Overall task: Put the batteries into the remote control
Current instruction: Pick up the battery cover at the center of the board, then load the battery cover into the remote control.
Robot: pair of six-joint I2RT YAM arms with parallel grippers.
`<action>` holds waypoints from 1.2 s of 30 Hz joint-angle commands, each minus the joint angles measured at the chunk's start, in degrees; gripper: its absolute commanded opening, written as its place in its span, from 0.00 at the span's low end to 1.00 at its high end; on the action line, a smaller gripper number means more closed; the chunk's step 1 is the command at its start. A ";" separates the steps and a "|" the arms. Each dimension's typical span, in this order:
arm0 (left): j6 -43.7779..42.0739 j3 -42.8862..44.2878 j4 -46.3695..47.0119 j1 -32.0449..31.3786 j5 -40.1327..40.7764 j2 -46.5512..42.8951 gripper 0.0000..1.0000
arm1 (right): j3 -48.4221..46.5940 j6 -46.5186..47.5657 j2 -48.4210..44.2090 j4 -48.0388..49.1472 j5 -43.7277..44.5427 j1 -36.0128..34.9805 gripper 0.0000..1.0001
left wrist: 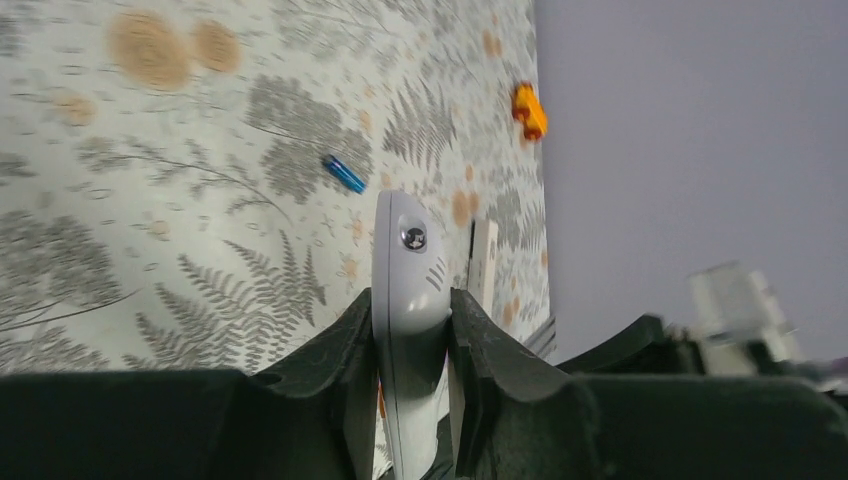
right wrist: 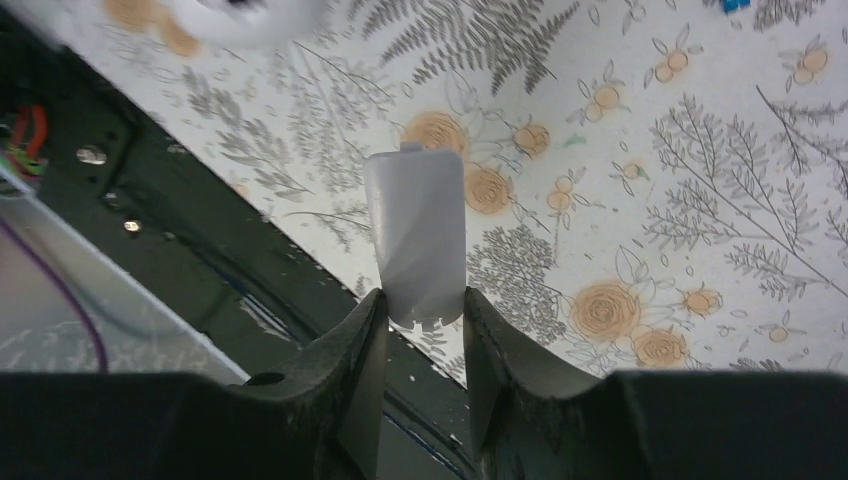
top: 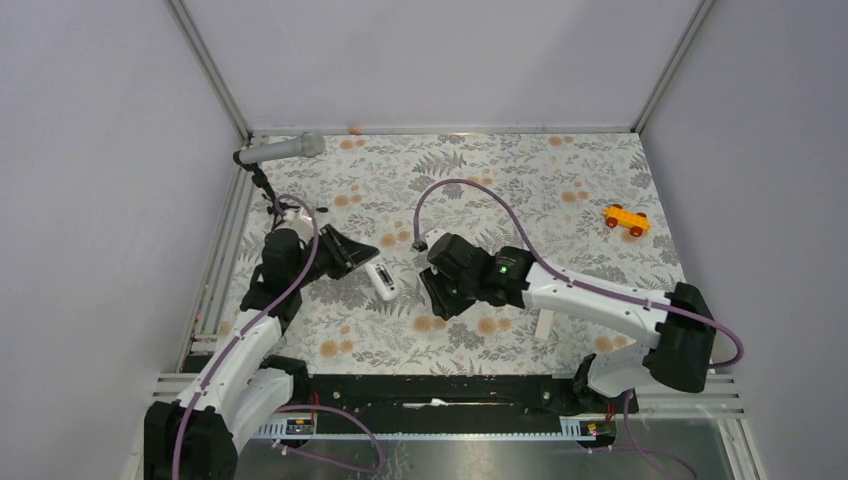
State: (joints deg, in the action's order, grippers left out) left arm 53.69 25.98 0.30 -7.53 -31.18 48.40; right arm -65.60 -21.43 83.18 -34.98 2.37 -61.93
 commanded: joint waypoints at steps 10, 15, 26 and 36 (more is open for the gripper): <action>-3.91 1.47 16.66 -13.93 2.18 1.84 0.00 | 3.23 3.49 -9.51 11.65 -5.57 -0.68 0.33; -1.70 -0.73 19.44 -16.94 10.11 -2.19 0.00 | -0.99 2.82 -5.79 7.26 -3.11 -0.79 0.33; -0.15 -3.42 19.05 -19.62 18.37 -5.95 0.00 | -6.27 -2.23 -2.48 5.98 4.26 -0.74 0.32; 0.17 -2.68 19.54 -19.75 17.29 -5.30 0.00 | -14.11 -2.52 4.92 0.47 3.12 -0.81 0.33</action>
State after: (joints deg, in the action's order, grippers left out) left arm 53.41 22.11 15.09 -26.98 -14.20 43.03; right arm -74.32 -22.98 84.12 -30.15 5.02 -62.22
